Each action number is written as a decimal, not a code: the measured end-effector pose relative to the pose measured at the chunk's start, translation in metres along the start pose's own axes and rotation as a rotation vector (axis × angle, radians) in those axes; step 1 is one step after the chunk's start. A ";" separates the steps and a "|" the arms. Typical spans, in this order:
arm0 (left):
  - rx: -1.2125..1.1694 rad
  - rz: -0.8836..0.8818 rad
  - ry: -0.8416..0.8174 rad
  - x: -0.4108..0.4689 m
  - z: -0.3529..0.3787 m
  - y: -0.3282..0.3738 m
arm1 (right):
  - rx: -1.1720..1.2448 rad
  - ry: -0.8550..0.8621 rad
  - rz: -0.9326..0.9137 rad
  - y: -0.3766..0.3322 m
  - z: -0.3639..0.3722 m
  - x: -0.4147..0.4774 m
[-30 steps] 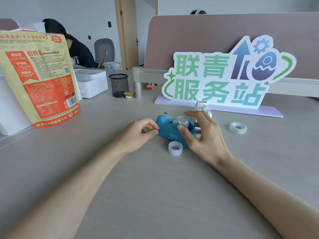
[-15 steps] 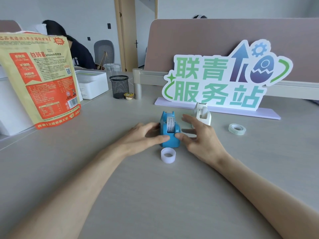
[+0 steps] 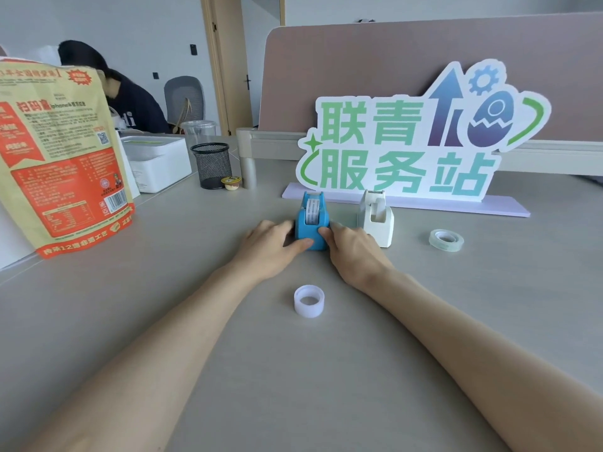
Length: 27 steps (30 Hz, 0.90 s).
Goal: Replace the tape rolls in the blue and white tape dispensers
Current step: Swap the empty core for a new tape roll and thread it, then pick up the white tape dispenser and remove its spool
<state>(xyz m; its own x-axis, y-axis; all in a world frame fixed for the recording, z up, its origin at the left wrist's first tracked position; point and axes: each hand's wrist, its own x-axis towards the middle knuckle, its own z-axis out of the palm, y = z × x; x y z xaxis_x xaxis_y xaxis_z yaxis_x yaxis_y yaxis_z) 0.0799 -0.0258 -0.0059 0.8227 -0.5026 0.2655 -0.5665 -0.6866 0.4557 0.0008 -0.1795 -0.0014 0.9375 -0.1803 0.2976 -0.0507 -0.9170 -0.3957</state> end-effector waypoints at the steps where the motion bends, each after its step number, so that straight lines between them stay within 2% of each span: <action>1: 0.016 0.002 0.008 0.005 0.002 0.001 | 0.002 0.004 0.001 0.001 0.001 0.003; 12: 0.066 -0.009 0.048 0.019 0.009 0.003 | 0.029 0.033 -0.036 0.004 -0.001 -0.002; 14: -0.066 -0.045 0.032 0.014 0.006 0.000 | 0.035 0.057 -0.056 0.004 -0.004 -0.008; 18: -0.351 -0.097 0.120 -0.012 -0.004 0.008 | 0.021 0.093 -0.098 0.002 -0.011 -0.022; 20: -0.432 -0.085 0.070 -0.033 -0.012 0.015 | 0.008 0.091 -0.111 0.000 -0.014 -0.029; 22: -0.491 -0.064 -0.059 -0.057 -0.021 0.025 | -0.007 0.070 -0.104 -0.002 -0.015 -0.035; 25: -0.414 -0.005 -0.236 -0.086 -0.027 0.037 | -0.006 0.028 -0.072 -0.004 -0.015 -0.041; 27: -0.323 0.052 -0.246 -0.096 -0.030 0.040 | -0.011 0.005 -0.066 -0.004 -0.016 -0.045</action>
<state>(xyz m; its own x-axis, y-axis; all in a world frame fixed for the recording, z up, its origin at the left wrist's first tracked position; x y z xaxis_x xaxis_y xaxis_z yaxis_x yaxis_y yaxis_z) -0.0205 0.0103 0.0121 0.7356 -0.6697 0.1019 -0.5306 -0.4761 0.7012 -0.0467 -0.1727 0.0004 0.9371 -0.1210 0.3275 0.0074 -0.9309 -0.3652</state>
